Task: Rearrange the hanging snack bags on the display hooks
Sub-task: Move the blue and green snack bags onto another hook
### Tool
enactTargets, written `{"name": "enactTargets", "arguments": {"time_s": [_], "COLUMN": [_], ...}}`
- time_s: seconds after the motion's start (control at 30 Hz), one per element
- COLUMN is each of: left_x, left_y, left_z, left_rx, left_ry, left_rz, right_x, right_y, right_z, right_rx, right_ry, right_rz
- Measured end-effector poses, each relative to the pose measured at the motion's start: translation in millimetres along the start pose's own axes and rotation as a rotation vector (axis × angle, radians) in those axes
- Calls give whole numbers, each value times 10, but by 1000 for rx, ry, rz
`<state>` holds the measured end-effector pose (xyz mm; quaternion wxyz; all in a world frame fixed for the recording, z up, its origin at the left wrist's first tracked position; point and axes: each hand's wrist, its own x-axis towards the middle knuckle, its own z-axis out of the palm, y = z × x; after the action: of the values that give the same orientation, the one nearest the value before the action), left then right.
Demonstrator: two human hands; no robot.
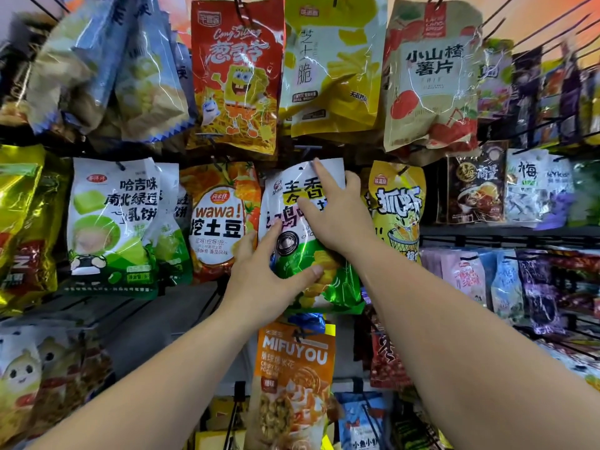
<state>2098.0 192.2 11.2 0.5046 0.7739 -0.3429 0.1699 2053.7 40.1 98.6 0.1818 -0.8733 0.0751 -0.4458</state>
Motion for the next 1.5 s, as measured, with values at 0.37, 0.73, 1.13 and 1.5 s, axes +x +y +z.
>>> {"name": "enactTargets", "arguments": {"time_s": [0.37,0.73,1.13,1.5], "left_x": [-12,32,161,-117], "left_y": [36,-119,-128,-151], "left_z": [-92,10,167,123], "left_rx": [66,15,33,-65], "left_ry": [-51,-94,-47,-7], "left_rz": [-5,-9,-38,36], "right_x": [40,-141,74,-181], "right_y": [19,176,258,354], "right_z": [31,275,348,277], "right_rx": [-71,188,172,474], "right_ry": [-74,-175,-200,-203], "right_rz": [44,80,123,125]}}
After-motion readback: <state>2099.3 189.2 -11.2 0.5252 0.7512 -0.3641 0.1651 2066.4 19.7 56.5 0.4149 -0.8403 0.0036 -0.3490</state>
